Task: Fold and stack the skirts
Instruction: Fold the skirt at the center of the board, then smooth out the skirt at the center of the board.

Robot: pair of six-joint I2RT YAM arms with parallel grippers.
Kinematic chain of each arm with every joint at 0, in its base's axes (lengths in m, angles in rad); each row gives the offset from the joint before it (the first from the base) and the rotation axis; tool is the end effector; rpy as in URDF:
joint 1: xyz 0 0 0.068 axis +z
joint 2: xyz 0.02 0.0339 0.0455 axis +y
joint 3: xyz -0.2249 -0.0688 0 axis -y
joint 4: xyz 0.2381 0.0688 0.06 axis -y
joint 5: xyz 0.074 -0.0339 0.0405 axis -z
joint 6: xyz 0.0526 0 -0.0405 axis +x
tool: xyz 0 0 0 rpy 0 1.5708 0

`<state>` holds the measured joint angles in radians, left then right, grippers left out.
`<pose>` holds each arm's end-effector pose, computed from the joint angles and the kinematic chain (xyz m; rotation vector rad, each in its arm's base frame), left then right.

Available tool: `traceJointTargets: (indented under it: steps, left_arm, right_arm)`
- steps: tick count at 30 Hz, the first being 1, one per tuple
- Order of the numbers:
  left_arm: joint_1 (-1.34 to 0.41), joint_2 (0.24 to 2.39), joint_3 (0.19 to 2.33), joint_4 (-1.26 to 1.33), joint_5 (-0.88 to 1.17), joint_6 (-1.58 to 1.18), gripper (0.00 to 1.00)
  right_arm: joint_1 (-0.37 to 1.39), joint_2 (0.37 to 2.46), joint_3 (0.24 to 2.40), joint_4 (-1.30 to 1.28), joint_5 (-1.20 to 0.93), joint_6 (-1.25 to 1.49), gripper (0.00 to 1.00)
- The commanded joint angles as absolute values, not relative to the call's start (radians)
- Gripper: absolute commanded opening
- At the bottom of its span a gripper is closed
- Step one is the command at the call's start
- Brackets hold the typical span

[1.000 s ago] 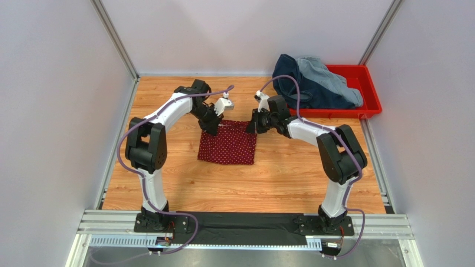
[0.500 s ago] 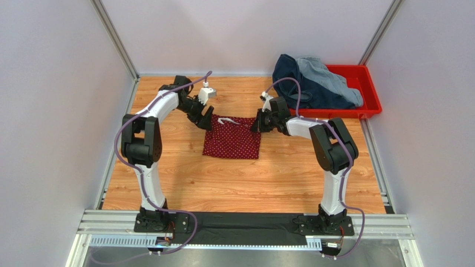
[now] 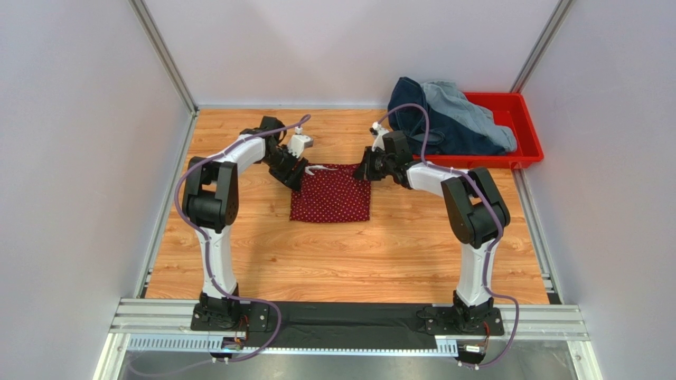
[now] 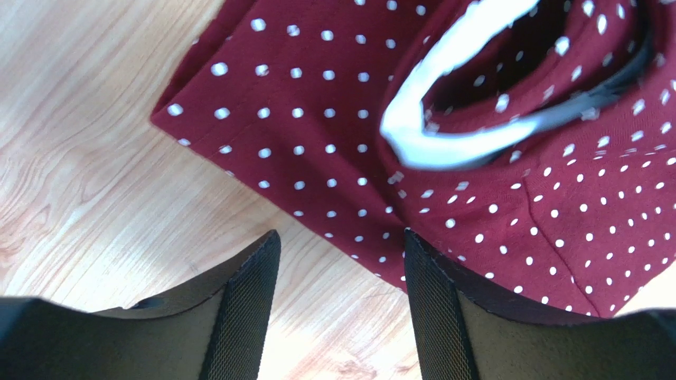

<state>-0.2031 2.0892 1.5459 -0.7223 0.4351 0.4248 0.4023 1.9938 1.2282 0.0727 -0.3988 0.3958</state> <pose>0.3901 -0.1030 0.1210 0.9349 2.5777 -0.5554 0.3783 0.1832 0.1186 -0.2295 2.3380 0.8621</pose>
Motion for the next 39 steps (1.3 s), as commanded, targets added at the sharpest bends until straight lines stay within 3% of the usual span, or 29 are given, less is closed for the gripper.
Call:
traceJointTargets:
  steps: [1,11,17,21,27,31,39]
  left_arm:
    - [-0.229,2.089,1.536,-0.707,0.324,0.431,0.62]
    - [-0.259,2.094,1.531,-0.703,0.262,0.465,0.54]
    - [-0.259,2.089,1.529,-0.703,0.270,0.468,0.57]
    - [-0.249,2.048,1.543,-0.715,0.293,0.463,0.66]
    - [-0.227,1.936,1.586,-0.739,0.322,0.460,0.68]
    - [-0.227,1.865,1.548,-0.772,0.427,0.422,0.68]
    - [-0.268,1.784,1.304,-0.744,0.546,0.465,0.84]
  right_arm:
    - [0.399,1.950,1.305,0.140,-0.373,0.426,0.00]
    - [0.399,2.046,1.396,0.118,-0.256,0.505,0.00]
    - [0.400,2.146,1.511,0.026,-0.169,0.523,0.01]
    - [0.400,2.194,1.600,-0.078,-0.089,0.512,0.40]
    - [0.445,2.057,1.620,-0.179,-0.009,0.271,0.51]
    - [0.463,1.892,1.481,-0.270,0.061,0.199,0.55]
    - [0.463,1.781,1.260,-0.380,-0.095,0.137,0.59]
